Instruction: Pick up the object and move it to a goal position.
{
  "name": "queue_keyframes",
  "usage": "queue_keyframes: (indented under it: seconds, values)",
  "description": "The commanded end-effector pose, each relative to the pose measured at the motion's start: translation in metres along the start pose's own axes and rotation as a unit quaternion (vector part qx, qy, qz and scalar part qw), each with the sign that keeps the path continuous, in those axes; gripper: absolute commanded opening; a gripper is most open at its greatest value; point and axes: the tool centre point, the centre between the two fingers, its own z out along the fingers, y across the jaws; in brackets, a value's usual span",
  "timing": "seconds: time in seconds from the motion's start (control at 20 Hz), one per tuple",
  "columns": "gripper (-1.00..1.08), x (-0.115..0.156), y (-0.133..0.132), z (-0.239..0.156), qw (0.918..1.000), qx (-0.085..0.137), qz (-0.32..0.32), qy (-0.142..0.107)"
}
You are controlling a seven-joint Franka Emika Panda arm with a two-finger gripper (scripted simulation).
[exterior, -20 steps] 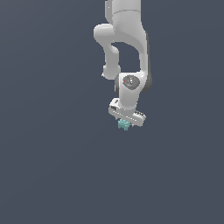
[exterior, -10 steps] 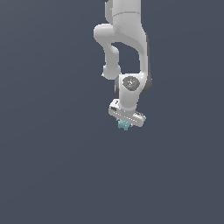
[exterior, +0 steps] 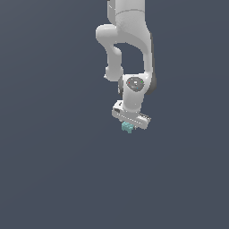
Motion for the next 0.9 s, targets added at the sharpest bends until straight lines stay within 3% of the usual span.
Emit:
queue_keyframes:
  seconds: [0.0,0.5,0.85]
  values:
    - [-1.00,-0.002,-0.006,-0.008,1.0000,0.000,0.000,0.000]
    - [-1.00,-0.016,-0.045,-0.062,1.0000,0.000,0.000,0.001]
    - [-1.00,-0.019,-0.055,-0.075,1.0000,0.000,0.000,0.001]
